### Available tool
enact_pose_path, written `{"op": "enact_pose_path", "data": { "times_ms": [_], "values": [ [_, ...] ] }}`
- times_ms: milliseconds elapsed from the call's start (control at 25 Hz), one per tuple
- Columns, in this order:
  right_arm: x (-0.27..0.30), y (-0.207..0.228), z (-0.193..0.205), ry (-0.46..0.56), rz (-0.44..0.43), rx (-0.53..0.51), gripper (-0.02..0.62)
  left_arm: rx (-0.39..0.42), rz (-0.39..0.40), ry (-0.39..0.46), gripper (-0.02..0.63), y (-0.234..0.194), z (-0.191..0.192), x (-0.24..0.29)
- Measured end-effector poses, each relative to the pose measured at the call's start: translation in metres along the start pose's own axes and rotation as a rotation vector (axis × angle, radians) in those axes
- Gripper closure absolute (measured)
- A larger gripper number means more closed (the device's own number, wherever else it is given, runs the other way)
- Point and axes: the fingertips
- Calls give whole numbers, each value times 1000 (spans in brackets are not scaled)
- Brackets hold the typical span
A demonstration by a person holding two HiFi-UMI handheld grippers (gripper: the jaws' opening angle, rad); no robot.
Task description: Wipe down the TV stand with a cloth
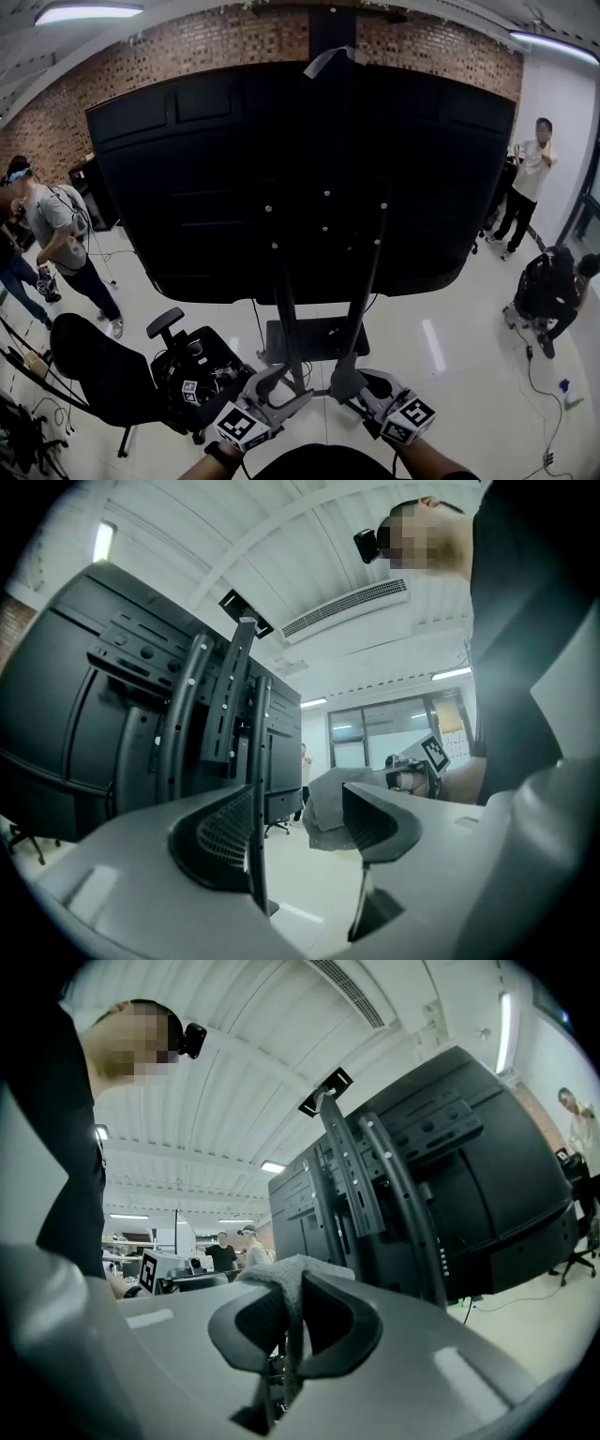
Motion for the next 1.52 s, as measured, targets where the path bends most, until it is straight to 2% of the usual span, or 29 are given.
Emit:
{"op": "enact_pose_path", "data": {
  "times_ms": [160, 280, 600, 680, 800, 1000, 1200, 1360, 1520],
  "values": [
    [14, 13, -34, 55, -56, -93, 586, 55, -6, 19, 288, -5, -25, 13],
    [21, 24, -64, 69, -84, -208, 586, 104, 1, 51, 288, -8, -55, 24],
    [52, 38, -179, 154, -153, -482, 586, 268, 56, 164, 288, -10, -166, 55],
    [62, 43, -207, 153, -140, -533, 585, 276, 73, 190, 288, -8, -196, 61],
    [78, 56, -253, 173, -111, -557, 586, 297, 104, 220, 288, -1, -237, 70],
    [99, 77, -335, 235, -66, -677, 586, 426, 142, 243, 290, 11, -289, 89],
    [116, 98, -413, 268, 9, -732, 586, 504, 109, 263, 290, 0, -349, 109],
    [137, 105, -472, 288, 49, -767, 586, 534, 93, 266, 290, -10, -393, 127],
    [161, 105, -523, 280, 100, -844, 586, 542, 108, 274, 290, -15, -427, 140]
  ]
}}
Point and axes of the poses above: the fingertips, and each gripper's own axes: x forward along the fingers, y to its right, z out of its underside, and after that the axes turned 9 degrees about -x, right-handed
